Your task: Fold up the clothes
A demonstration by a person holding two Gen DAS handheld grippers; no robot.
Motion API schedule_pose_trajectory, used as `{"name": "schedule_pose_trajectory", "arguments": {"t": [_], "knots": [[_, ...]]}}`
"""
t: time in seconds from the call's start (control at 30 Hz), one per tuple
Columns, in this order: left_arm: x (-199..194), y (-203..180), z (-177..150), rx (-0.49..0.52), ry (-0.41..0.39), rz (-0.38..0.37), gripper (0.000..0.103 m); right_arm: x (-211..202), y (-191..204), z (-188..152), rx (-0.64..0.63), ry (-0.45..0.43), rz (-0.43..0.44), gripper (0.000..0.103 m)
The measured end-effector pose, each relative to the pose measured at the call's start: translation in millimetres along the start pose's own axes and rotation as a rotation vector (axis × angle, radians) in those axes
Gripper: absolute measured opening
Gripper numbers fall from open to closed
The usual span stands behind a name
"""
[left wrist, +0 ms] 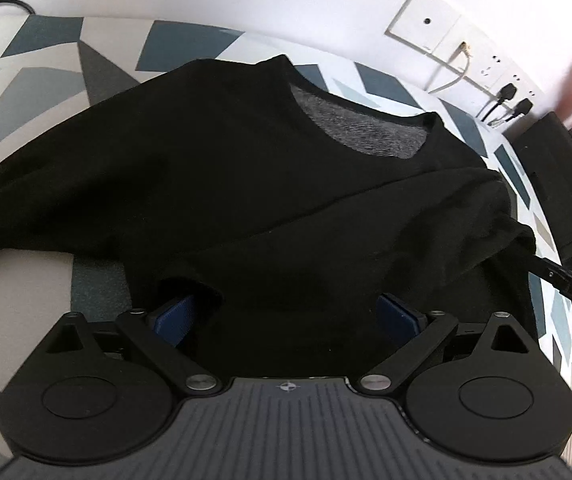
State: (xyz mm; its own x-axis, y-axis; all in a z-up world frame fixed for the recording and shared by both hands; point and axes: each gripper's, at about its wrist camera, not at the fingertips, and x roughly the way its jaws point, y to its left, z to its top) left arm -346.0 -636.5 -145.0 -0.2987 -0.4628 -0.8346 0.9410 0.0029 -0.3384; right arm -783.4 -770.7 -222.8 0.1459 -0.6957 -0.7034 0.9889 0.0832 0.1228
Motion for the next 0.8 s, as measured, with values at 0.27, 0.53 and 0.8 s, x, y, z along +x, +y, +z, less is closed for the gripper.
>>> {"name": "schedule_pose_trajectory", "arguments": {"t": [0.27, 0.53, 0.8], "knots": [[-9, 7, -4, 0.102, 0.010, 0.108, 0.090, 27, 1, 10, -0.048, -0.050, 0.031, 0.051], [-13, -6, -5, 0.166, -0.074, 0.282, 0.006, 31, 0, 9, 0.025, -0.064, 0.044, 0.014], [-61, 16, 38, 0.004, -0.341, 0.426, 0.005, -2, -28, 21, 0.188, -0.199, -0.019, 0.006]]}}
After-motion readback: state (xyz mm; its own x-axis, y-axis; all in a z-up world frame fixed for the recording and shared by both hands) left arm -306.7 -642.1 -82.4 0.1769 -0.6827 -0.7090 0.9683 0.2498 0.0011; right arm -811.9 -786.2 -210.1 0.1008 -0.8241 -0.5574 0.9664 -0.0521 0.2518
